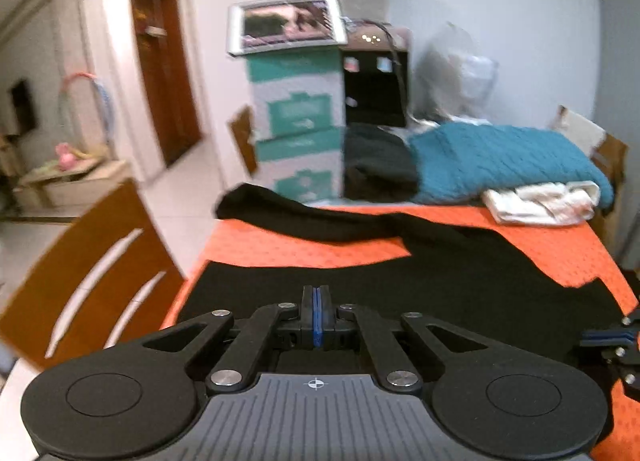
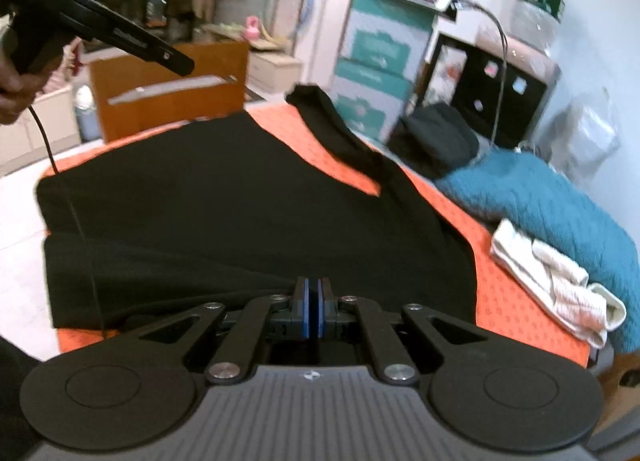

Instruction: Fold clothes

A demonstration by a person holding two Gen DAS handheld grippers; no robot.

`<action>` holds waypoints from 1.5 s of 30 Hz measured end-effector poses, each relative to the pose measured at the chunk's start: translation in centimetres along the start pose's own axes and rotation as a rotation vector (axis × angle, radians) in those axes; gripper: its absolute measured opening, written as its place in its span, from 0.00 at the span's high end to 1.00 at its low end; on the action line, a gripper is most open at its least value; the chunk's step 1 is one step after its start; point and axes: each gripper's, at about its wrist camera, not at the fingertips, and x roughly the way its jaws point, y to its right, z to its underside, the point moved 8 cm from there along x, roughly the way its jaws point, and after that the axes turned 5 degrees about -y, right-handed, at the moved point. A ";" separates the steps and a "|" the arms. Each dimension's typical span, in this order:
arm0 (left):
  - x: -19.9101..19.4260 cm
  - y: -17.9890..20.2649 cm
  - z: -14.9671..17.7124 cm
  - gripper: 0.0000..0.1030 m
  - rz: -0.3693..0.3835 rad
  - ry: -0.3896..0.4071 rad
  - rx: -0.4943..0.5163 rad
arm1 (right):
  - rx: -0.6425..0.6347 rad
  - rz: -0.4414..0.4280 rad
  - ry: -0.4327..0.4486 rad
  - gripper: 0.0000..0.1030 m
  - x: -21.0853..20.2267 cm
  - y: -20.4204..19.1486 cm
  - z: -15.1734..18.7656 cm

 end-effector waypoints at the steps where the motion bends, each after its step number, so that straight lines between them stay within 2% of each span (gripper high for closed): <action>1: 0.3 -0.5 0.6 0.96 0.010 -0.014 0.002 | 0.003 0.009 -0.017 0.96 0.7 0.1 -0.1; 5: 1.4 -2.7 2.9 0.95 0.049 -0.068 0.010 | 0.030 0.036 -0.097 0.96 3.4 0.3 0.3; 15: 3.7 -8.4 8.6 0.91 0.134 -0.208 0.022 | 0.116 0.027 -0.183 0.92 5.3 0.2 1.3; 17: 3.3 -10.0 9.7 0.90 0.126 -0.242 0.006 | 0.129 0.007 -0.191 0.85 4.8 0.0 1.5; 19: 2.5 -11.4 10.7 0.89 0.143 -0.261 -0.016 | 0.127 -0.020 -0.204 0.64 4.1 -0.4 1.8; 21: 1.7 -12.5 11.7 0.85 0.156 -0.283 -0.030 | 0.124 -0.047 -0.216 0.51 3.5 -0.8 2.2; 24: 0.5 -13.8 13.2 0.77 0.157 -0.326 -0.030 | 0.121 -0.088 -0.235 0.48 2.5 -1.4 2.7; 28: -0.8 -14.6 15.6 0.62 0.154 -0.380 0.022 | 0.117 -0.142 -0.260 0.42 1.2 -2.2 3.3; 33: -1.2 -14.5 18.5 0.51 0.139 -0.447 0.100 | 0.138 -0.138 -0.279 0.42 0.8 -2.0 4.1; 40: -0.7 -13.1 21.4 0.51 0.116 -0.506 0.261 | 0.195 -0.125 -0.287 0.42 1.1 -1.1 4.5; 45: 0.3 -12.8 22.9 0.52 0.051 -0.515 0.365 | 0.238 -0.140 -0.303 0.42 1.6 -0.8 4.8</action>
